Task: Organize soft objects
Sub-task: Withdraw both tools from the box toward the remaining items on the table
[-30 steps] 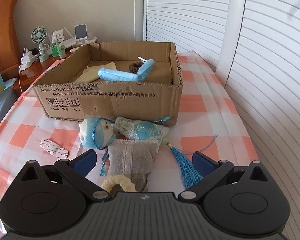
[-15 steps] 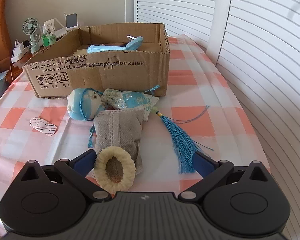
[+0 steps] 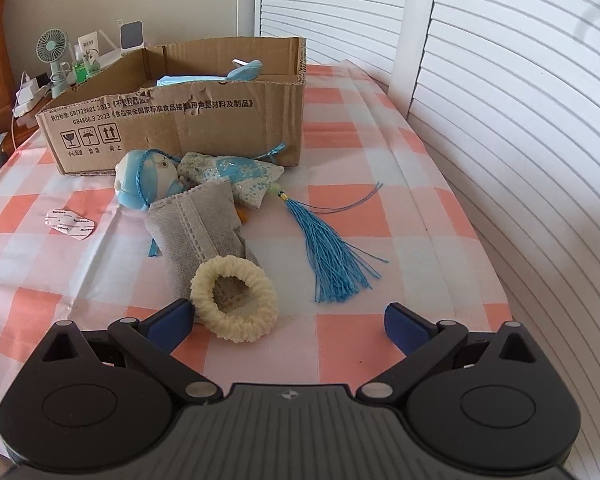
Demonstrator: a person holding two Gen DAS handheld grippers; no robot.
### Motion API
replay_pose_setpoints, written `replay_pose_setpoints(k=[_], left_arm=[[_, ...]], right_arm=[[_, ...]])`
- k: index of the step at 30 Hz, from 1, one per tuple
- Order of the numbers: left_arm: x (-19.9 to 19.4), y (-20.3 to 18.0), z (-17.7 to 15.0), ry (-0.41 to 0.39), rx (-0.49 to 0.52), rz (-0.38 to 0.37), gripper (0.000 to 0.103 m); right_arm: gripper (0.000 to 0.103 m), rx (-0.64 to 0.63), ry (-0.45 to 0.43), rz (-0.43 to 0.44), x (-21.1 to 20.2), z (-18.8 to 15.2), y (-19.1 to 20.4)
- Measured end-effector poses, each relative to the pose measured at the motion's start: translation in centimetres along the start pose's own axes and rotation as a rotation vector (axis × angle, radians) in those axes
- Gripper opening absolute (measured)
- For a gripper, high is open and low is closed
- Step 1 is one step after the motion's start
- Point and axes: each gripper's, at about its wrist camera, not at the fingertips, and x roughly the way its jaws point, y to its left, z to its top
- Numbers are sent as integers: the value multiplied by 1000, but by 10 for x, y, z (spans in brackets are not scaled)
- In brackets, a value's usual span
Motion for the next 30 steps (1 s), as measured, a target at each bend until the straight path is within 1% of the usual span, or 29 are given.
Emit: replay_pose_setpoints(k=[3, 7, 12, 14, 22, 26, 30], left_arm=[[6, -4, 2, 13, 19, -6, 102], [12, -8, 3, 23, 36, -19, 102], [19, -11, 3, 35, 58, -29, 102], [23, -11, 3, 42, 65, -31, 102], [41, -14, 3, 81, 87, -41, 102], [52, -15, 0, 111, 87, -51, 102], [64, -16, -3, 143, 89, -58, 102]], right_arm=[[103, 2, -22, 35, -2, 4, 3], [103, 4, -38, 43, 3, 12, 11], [103, 16, -30, 27, 9, 11, 10], [103, 25, -30, 26, 8, 10, 6], [103, 63, -20, -27, 3, 0, -15], [103, 51, -10, -55, 5, -6, -20], [103, 41, -4, -48, 3, -7, -21]])
